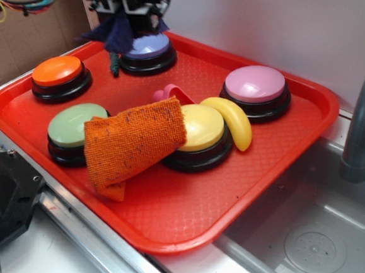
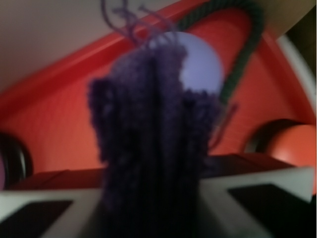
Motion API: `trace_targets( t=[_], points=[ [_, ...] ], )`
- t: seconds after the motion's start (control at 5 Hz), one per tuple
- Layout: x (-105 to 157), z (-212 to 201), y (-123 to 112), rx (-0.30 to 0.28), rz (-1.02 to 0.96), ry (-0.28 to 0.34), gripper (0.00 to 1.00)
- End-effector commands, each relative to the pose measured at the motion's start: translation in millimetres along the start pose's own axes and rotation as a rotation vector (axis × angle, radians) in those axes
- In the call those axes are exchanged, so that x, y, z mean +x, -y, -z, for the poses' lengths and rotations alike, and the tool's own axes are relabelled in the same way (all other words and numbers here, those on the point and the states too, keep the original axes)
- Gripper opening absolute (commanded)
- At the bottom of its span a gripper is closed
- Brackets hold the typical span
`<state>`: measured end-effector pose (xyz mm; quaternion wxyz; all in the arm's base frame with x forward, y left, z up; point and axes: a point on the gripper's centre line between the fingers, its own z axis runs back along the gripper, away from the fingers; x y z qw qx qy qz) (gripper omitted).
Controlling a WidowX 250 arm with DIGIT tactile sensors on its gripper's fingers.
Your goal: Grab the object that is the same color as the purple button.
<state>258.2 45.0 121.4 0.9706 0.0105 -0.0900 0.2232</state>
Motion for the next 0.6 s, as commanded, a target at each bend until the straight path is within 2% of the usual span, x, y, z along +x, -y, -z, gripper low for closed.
trace_targets(
  t=[0.0, 0.2, 0.4],
  points=[
    [-17, -50, -28, -0.034, 0.087, 0.053, 0.0],
    [-36, -55, -39, -0.042, 0.107, 0.052, 0.0],
    [-49, -52, -44, -0.047, 0.109, 0.015, 0.0]
  ],
)
